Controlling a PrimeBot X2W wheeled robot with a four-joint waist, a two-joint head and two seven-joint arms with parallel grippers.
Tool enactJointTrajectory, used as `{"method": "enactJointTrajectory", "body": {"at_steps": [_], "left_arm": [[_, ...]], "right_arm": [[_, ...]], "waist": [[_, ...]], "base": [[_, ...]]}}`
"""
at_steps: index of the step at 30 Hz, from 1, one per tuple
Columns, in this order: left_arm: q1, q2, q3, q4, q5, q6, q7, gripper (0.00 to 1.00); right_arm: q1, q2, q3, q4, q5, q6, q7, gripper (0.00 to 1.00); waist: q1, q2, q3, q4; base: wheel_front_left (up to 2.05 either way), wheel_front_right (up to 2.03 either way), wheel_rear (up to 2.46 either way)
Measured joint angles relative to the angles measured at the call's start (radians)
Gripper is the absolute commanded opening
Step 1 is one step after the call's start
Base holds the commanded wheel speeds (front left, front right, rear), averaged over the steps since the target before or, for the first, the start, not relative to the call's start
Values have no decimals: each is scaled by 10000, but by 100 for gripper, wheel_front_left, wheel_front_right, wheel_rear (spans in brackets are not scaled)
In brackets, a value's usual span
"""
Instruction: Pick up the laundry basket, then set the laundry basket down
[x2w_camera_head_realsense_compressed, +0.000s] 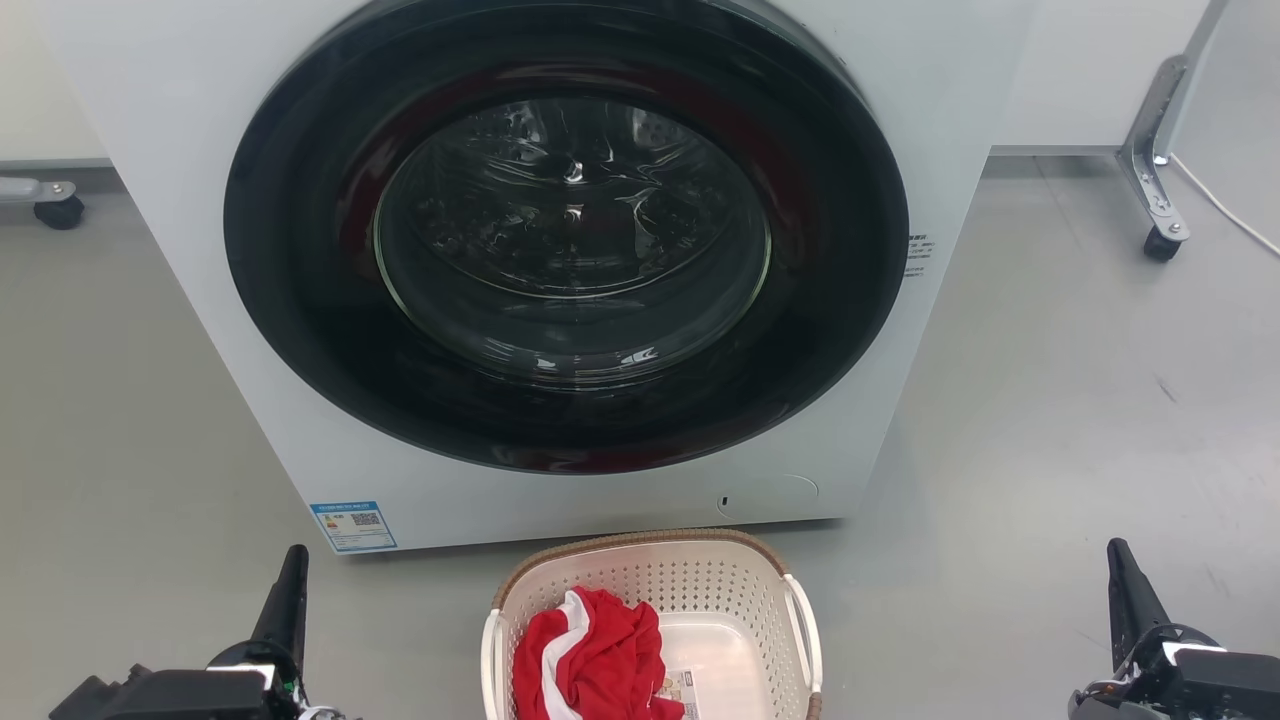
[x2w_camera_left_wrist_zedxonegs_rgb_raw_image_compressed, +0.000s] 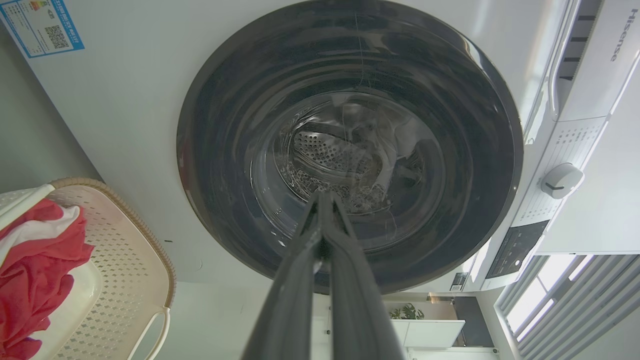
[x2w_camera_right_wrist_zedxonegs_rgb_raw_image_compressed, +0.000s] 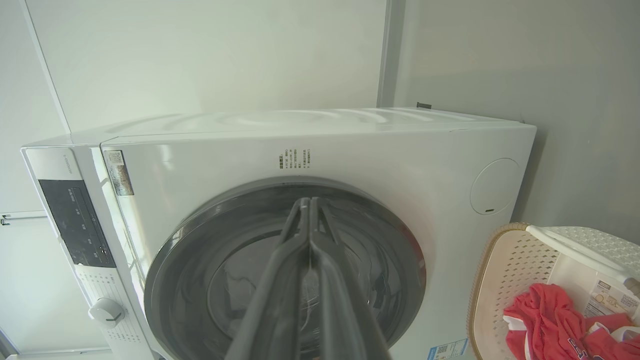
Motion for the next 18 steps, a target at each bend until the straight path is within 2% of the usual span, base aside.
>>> {"method": "enactJointTrajectory", "body": {"at_steps": [18], "left_arm": [[0, 0, 0, 2, 0, 0, 0, 0]], "right_arm": [[0, 0, 0, 0, 0, 0, 0, 0]], "waist": [[0, 0, 1, -1]], "base": [[0, 0, 0]]}}
